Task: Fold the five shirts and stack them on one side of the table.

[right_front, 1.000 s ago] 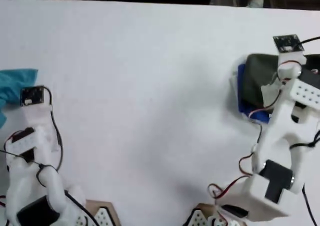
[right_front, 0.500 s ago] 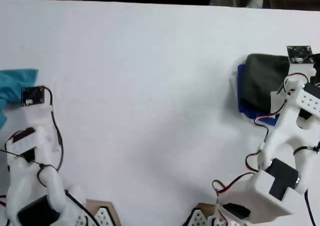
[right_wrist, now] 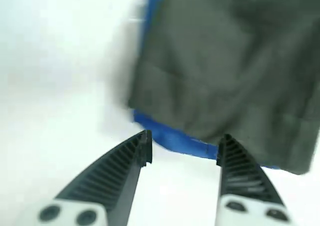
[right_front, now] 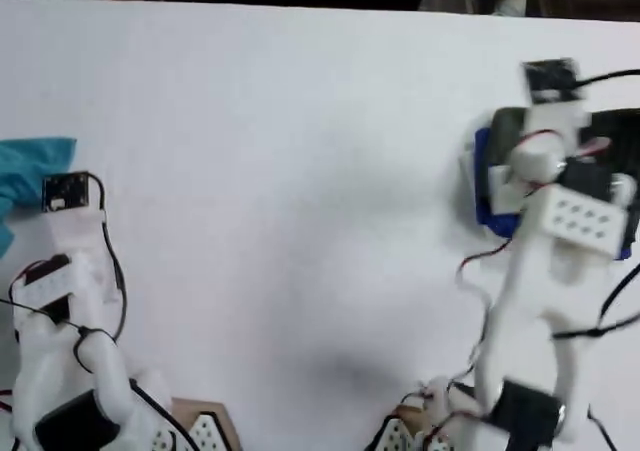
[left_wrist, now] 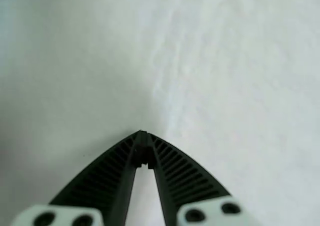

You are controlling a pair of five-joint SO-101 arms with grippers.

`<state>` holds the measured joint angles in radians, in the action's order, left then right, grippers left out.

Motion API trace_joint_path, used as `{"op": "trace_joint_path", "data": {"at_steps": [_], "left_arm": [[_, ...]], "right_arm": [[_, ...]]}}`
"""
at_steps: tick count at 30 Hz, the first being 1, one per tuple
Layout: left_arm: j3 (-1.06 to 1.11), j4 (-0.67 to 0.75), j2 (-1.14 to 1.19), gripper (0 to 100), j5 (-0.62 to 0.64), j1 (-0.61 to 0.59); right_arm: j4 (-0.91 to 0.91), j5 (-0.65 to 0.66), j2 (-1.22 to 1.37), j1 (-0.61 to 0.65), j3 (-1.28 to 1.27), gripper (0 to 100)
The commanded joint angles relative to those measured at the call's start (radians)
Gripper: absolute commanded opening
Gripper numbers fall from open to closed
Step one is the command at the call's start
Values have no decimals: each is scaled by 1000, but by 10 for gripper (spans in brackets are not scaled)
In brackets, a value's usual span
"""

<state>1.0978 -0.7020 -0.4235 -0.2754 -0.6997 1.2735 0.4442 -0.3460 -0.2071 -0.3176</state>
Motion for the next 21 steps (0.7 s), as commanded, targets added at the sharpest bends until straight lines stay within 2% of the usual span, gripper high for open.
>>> {"op": "trace_joint_path", "data": {"at_steps": [1,6,10,13,21], "left_arm": [[-145,-68,-55,27,-41,-118],[-472,-207,-57,47,-339,-310],[-659,-173,-43,180,-470,-405],[-754,-163,35,273,-520,-431],[-954,-178,414,259,-525,-506]], "right_arm": [[12,-11,-154,163,-120,217],[-119,64,-229,305,-419,216],[-309,72,-243,381,-618,216],[-417,64,-242,446,-707,216],[-493,26,-242,549,-786,216]]}}
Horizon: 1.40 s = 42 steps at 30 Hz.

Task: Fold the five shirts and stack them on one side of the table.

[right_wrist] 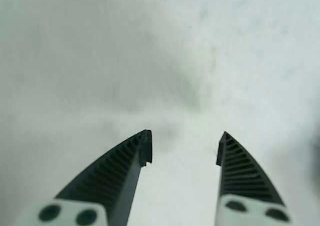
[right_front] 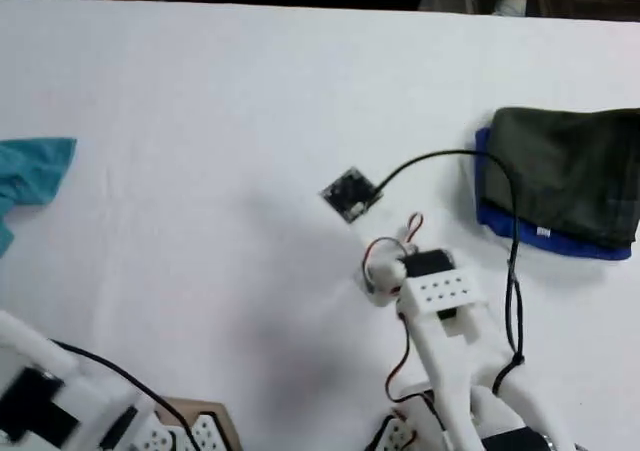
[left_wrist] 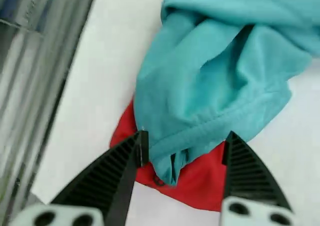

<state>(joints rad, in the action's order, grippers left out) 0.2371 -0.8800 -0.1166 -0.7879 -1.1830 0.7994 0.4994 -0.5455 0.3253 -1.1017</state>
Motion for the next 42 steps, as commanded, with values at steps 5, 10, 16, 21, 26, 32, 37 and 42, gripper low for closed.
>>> {"op": "trace_joint_path", "data": {"at_steps": [5,10,16,21,26,32,37,42], "left_arm": [[-237,-127,278,259,-12,-6],[-375,-282,367,104,-14,55],[-533,-454,377,27,-14,173],[-797,-735,377,24,18,402],[-1050,-910,370,24,204,686],[-1055,-907,281,24,304,961],[-998,-905,198,24,327,1206],[-895,-905,175,59,327,1361]], "right_arm": [[-39,-72,-42,15,-3,216],[-104,-98,-42,15,-44,216],[-116,-98,-42,8,-52,216],[-214,-98,-44,-18,-101,216],[-239,-114,-51,-88,-103,216],[-240,-239,-51,-150,-89,216],[-249,-245,-51,-162,-89,216],[-252,-245,-48,-162,-94,216]]}}
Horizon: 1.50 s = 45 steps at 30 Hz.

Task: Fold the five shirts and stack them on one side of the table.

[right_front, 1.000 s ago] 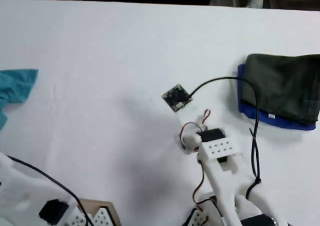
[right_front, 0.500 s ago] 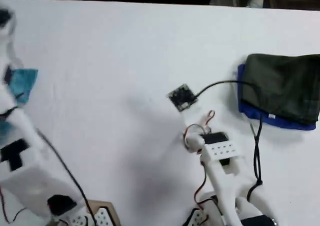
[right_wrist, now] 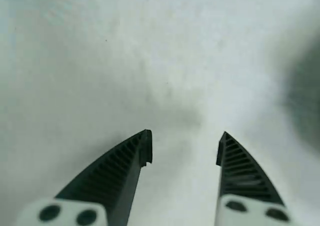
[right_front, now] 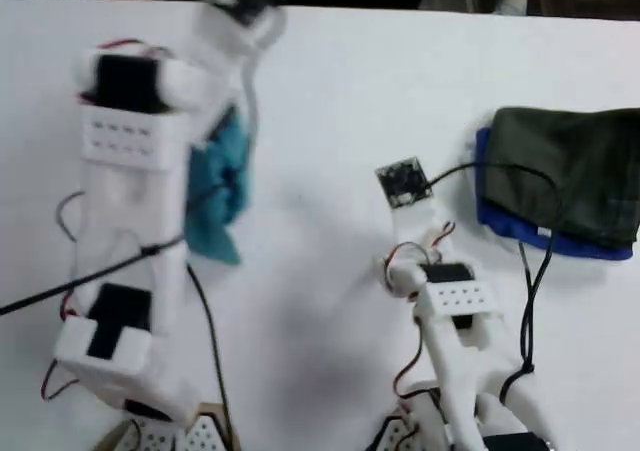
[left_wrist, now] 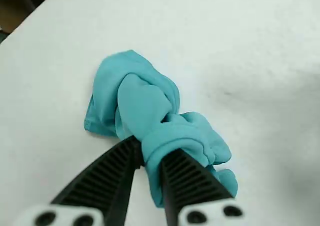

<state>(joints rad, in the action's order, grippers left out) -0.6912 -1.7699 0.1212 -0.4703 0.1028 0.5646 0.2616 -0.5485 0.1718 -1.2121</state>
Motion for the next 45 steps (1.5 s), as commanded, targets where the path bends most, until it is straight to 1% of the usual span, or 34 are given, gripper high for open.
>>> {"op": "trace_joint_path", "data": {"at_steps": [1,4,6,7,9,12,14,15,17,19,20,23,25,27,30,33,36,42,45], "left_arm": [[48,-15,-63,100,9,92],[62,-15,-58,255,9,106],[61,-15,-63,330,5,86],[59,-15,-64,347,5,71],[59,-15,-68,350,3,15],[59,-8,-98,350,0,-118],[61,5,-117,350,-2,-247],[61,14,-120,350,-8,-318],[64,25,-120,350,-60,-465],[71,44,-114,350,-104,-611],[81,55,-106,350,-121,-677],[133,100,-64,350,-147,-838],[185,130,-23,350,-155,-914],[223,157,17,350,-153,-974],[254,186,74,350,-152,-1031],[249,190,117,350,-152,-1063],[248,190,132,350,-152,-1074],[246,190,132,350,-153,-1074],[246,190,132,350,-153,-1076]], "right_arm": [[-18,-6,-44,-7,17,216],[-18,-3,-42,-2,17,216],[-18,-3,-42,-1,17,216],[-18,-3,-42,-1,17,216],[-15,-2,-44,-1,15,216],[-7,9,-48,1,15,216],[15,98,-50,28,18,216],[27,173,-50,59,18,216],[74,324,-50,147,17,216],[153,425,-50,254,23,216],[185,434,-50,308,26,216],[248,400,-44,487,58,216],[259,354,-39,588,97,216],[257,305,-38,648,146,215],[255,261,-28,673,236,215],[254,245,56,674,347,215],[254,216,213,699,486,215],[257,153,555,854,720,215],[252,146,693,883,796,215]]}}
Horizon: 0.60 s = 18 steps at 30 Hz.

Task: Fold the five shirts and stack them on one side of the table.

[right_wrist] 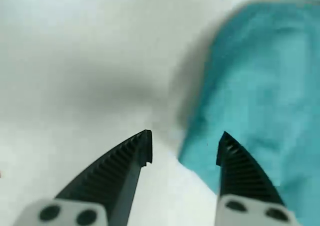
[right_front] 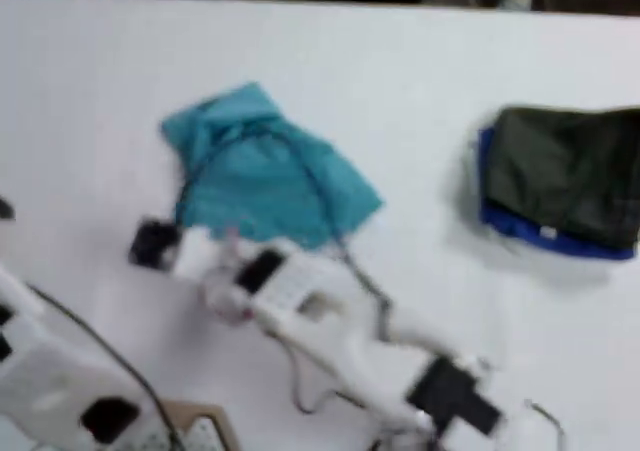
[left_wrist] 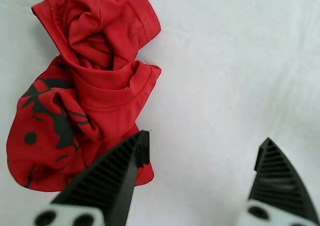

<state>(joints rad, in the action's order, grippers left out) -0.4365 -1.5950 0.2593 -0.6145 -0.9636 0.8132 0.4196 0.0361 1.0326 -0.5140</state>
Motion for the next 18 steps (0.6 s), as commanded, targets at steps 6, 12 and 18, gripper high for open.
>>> {"op": "trace_joint_path", "data": {"at_steps": [6,12,18], "left_arm": [[-8,15,-6,350,-11,-9],[-8,17,-6,350,-11,-3],[-2,44,2,350,-11,2]], "right_arm": [[13,-3,278,-67,226,214],[56,-3,329,-259,345,19],[170,-2,257,-420,400,22]]}}
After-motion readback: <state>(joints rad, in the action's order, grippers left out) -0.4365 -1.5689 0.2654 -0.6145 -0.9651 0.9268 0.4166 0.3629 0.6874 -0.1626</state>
